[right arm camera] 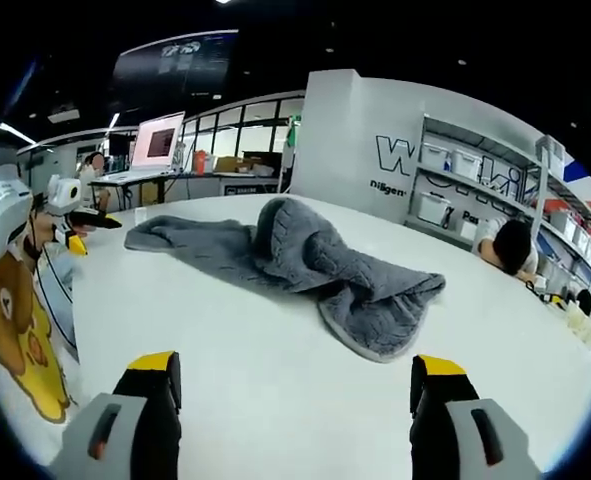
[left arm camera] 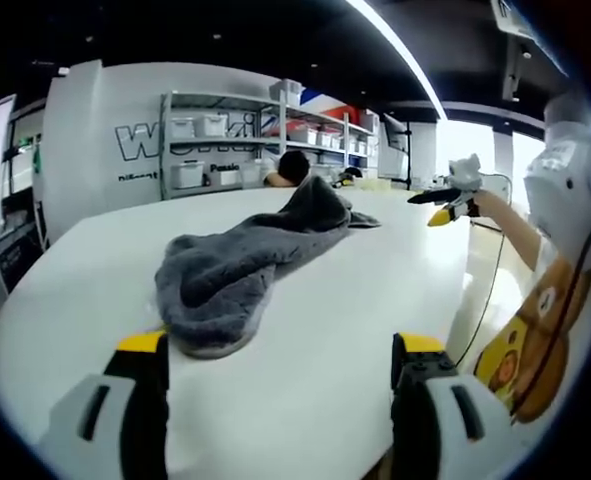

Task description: Fold the towel on the table until its edges align and the towel forms a compact rectangular stack.

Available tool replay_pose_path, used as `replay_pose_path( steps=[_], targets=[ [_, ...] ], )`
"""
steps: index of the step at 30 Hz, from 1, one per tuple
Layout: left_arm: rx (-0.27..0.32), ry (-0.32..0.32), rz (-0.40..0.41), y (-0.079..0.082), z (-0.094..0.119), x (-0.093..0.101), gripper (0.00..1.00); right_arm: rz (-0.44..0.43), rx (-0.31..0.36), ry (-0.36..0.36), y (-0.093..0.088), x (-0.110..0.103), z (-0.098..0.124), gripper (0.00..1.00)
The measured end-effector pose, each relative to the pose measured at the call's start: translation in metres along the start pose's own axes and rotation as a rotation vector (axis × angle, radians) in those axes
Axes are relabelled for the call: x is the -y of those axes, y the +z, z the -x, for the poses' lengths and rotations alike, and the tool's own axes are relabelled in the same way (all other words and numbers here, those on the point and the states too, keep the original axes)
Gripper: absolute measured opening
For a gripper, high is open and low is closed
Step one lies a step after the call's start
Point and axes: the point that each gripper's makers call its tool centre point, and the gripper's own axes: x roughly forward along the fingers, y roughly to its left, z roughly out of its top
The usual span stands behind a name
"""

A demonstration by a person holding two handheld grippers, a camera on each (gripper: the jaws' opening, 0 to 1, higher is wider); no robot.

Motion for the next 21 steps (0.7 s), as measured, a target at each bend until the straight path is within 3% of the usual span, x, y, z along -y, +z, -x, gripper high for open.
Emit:
replay_pose_path(
  steps=[4,12,21],
  targets=[
    [0.004,-0.003,0.0,0.001,0.0,0.001,0.97,0.008,-0.007,-0.001,-0.002,0.002,-0.001,0.99],
    [0.009,-0.001,0.001,0.001,0.0,0.0,0.97,0.113,-0.03,0.013,0.01,0.016,-0.016,0.88],
    [0.019,0.005,0.006,0.001,0.002,-0.002,0.97,0.125,-0.066,0.025,0.016,0.032,-0.036,0.82]
  ],
)
